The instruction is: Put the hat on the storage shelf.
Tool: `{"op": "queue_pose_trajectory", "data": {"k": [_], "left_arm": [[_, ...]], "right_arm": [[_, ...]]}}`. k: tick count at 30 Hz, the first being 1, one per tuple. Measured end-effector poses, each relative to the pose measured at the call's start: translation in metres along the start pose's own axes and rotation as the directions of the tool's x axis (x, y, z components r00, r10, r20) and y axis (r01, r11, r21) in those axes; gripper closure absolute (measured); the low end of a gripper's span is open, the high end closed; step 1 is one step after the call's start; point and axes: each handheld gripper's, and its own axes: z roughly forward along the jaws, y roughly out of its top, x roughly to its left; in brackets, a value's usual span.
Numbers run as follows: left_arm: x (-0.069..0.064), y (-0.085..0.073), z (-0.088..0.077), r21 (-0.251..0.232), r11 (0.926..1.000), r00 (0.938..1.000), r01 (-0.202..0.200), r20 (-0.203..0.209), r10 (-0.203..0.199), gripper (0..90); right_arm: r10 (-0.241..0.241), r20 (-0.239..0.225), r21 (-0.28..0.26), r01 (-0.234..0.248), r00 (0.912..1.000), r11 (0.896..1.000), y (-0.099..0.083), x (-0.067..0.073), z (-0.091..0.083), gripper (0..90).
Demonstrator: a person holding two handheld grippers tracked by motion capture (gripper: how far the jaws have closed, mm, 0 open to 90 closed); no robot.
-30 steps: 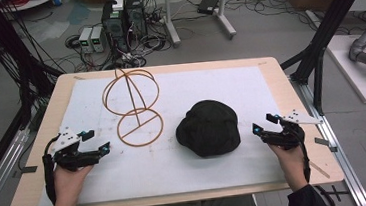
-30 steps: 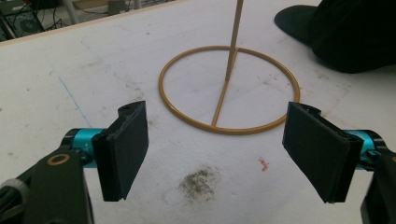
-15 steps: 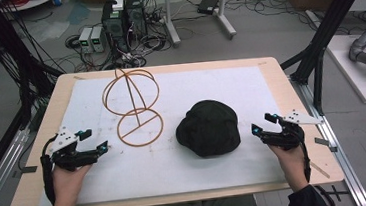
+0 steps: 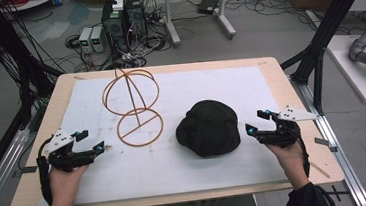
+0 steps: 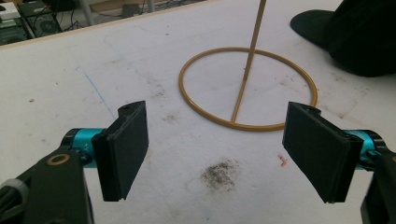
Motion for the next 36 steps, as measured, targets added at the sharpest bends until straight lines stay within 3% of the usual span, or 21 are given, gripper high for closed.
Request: {"op": "queue_pose_trajectory", "data": {"k": [7,9,15,22,29,30,33,36], "left_arm": [[0.000,0.000,0.002,-0.002,1.0000,1.0000,0.000,0.001,0.000,22.9],[0.000,0.000,0.002,0.002,1.0000,1.0000,-0.001,0.002,0.001,22.9],[-0.001,0.000,0.003,0.010,0.9999,1.0000,-0.005,0.002,0.005,22.9],[-0.003,-0.001,0.005,0.016,0.9999,1.0000,-0.004,0.007,0.003,22.9],[-0.003,-0.001,0.006,0.021,0.9998,0.9999,-0.005,0.012,0.005,23.0],[-0.004,-0.001,0.006,0.022,0.9998,0.9999,-0.005,0.013,0.005,23.0],[-0.004,-0.001,0.007,0.023,0.9997,0.9998,-0.005,0.017,0.005,23.0],[-0.004,-0.001,0.007,0.023,0.9997,0.9999,-0.006,0.016,0.005,23.0]], "right_arm": [[-0.056,-0.088,0.028,0.058,0.9946,0.998,0.009,0.011,0.013,28.7],[-0.071,-0.092,0.045,0.075,0.9933,0.996,0.011,0.012,0.017,32.8],[-0.058,-0.097,0.065,0.065,0.9936,0.996,0.014,0.008,0.024,38.1],[-0.092,-0.108,0.107,0.104,0.9899,0.989,0.015,0.008,0.035,45.7],[-0.145,-0.143,0.149,0.166,0.9790,0.975,0.018,0.011,0.046,56.2],[-0.158,-0.164,0.150,0.183,0.9738,0.972,0.018,0.012,0.048,61.0],[-0.157,-0.171,0.157,0.184,0.9728,0.970,0.019,0.011,0.050,64.4],[-0.172,-0.165,0.160,0.199,0.9712,0.967,0.019,0.012,0.050,73.7]]}}
